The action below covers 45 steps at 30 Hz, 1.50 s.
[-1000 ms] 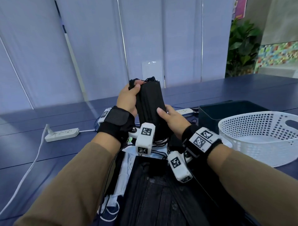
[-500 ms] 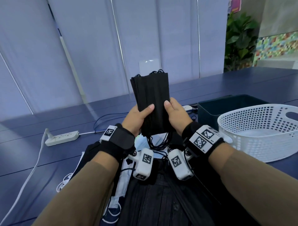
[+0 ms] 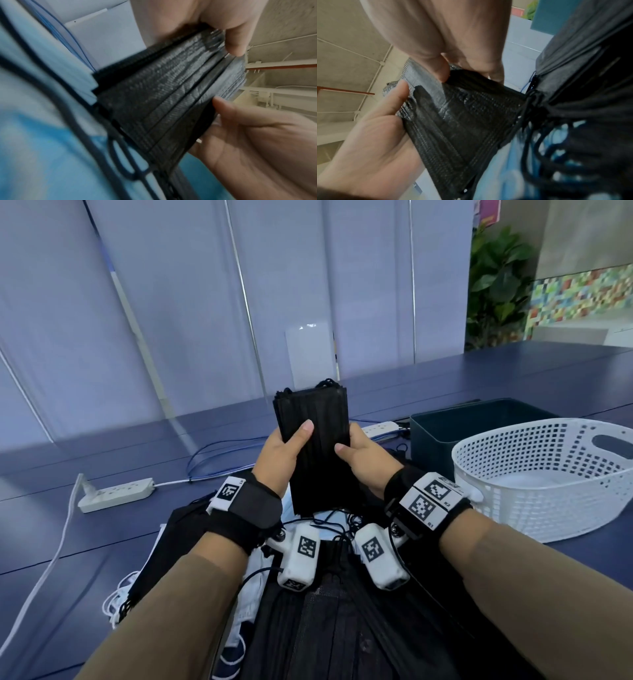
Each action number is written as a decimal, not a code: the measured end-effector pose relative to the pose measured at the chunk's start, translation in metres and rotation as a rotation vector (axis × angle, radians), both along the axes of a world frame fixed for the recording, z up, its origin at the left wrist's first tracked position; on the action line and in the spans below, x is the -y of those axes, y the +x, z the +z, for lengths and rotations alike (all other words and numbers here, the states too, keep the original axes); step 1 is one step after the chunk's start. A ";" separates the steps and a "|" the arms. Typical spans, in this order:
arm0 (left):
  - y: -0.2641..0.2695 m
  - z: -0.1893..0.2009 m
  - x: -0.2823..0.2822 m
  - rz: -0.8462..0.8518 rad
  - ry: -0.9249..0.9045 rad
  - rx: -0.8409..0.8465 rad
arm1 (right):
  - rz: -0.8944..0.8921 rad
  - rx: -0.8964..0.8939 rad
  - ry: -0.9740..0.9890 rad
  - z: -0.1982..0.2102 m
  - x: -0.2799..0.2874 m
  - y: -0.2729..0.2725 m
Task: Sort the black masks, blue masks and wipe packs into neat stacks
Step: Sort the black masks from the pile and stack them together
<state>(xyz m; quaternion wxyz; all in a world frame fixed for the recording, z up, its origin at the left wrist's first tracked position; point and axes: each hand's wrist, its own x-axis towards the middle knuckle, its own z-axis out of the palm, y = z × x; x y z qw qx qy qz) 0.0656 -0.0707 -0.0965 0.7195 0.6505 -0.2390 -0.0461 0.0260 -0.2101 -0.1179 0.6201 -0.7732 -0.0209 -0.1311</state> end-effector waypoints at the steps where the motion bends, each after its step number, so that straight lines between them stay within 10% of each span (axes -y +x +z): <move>1: 0.000 0.002 0.001 0.001 -0.003 0.003 | -0.005 0.005 -0.001 0.002 -0.001 0.000; 11: 0.031 0.064 -0.006 0.095 0.001 0.116 | -0.062 -0.076 -0.487 0.065 0.014 0.003; 16: 0.068 0.080 -0.042 0.357 0.453 0.156 | -0.080 -0.136 -0.762 0.101 0.023 -0.008; 19: 0.061 0.082 -0.053 0.463 0.528 0.433 | -0.058 -0.205 -0.918 0.112 0.019 -0.012; 22: 0.034 0.082 -0.039 0.192 0.540 0.668 | -0.002 -0.234 -0.984 0.116 0.009 -0.016; 33: 0.005 0.049 -0.016 -0.309 0.228 0.177 | -0.020 0.006 -0.831 0.095 0.018 -0.054; 45: 0.028 0.070 0.012 -0.058 0.333 0.142 | -0.372 -0.024 -0.652 0.101 0.066 -0.045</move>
